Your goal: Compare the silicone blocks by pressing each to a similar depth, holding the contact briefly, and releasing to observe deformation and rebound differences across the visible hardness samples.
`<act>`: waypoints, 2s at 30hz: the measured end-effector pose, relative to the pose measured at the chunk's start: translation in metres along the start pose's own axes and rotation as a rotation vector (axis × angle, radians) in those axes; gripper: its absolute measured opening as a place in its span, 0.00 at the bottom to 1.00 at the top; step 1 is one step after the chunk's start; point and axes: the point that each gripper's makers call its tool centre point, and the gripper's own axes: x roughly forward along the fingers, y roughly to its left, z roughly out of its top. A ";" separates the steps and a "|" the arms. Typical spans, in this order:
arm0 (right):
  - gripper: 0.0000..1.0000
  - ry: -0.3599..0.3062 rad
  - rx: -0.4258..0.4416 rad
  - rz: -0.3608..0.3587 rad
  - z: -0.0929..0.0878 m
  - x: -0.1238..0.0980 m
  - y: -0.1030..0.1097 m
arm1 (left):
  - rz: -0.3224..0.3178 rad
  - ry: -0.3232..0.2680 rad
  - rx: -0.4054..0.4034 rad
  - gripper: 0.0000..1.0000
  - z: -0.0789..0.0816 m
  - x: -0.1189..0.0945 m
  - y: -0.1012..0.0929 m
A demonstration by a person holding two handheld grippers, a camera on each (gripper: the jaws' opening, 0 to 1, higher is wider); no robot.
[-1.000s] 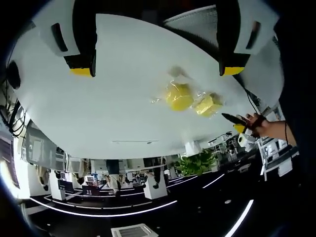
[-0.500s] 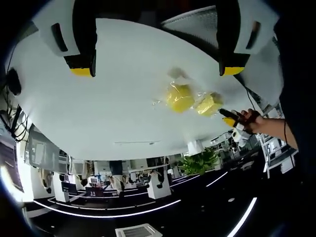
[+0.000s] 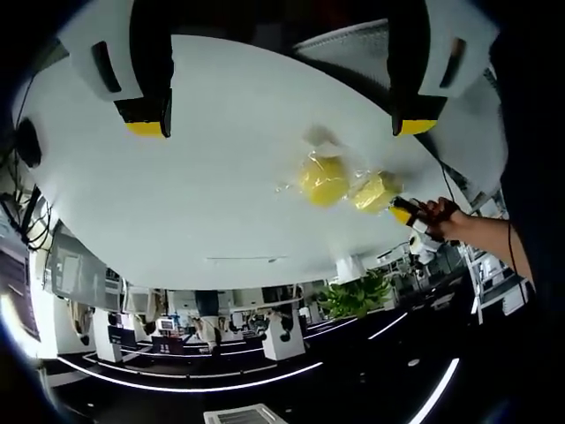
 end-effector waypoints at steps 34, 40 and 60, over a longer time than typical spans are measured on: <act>0.96 0.018 0.008 -0.026 -0.005 -0.003 -0.006 | 0.132 0.024 0.131 0.01 0.000 0.017 0.011; 0.96 0.013 -0.008 -0.021 0.001 -0.004 -0.006 | 0.138 0.004 0.156 0.00 -0.003 0.015 0.006; 0.96 -0.024 0.033 0.017 0.022 0.001 0.003 | 0.028 -0.345 0.311 0.00 0.041 -0.031 -0.053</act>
